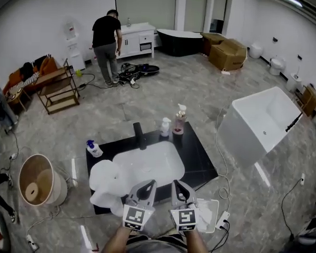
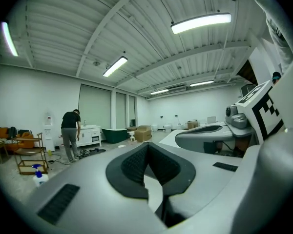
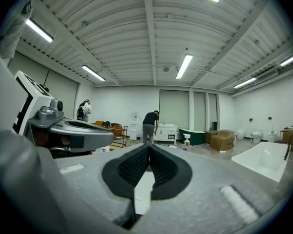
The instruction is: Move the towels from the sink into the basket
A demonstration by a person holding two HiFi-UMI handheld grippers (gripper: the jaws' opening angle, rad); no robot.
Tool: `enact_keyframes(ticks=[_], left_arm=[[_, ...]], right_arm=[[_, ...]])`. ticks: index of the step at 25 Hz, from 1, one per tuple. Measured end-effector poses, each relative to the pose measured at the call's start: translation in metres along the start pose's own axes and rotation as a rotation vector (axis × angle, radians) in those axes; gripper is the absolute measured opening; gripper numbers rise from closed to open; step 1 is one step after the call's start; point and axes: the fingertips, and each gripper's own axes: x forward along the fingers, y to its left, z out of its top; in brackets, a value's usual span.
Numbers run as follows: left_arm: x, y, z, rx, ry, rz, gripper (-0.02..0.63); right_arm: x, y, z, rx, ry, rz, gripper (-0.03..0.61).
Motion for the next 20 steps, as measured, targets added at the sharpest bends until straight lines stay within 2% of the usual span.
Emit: enact_keyframes(ticks=[11,20], left_arm=[[-0.09,0.119,-0.029,-0.02,0.025,0.173,0.009],[-0.155,0.189,-0.054,-0.04,0.052,0.29,0.009]], right_arm=[[0.059,0.122,0.004,-0.018,0.007,0.149,0.0],[0.097,0.212,0.004,-0.029,0.003,0.268,0.0]])
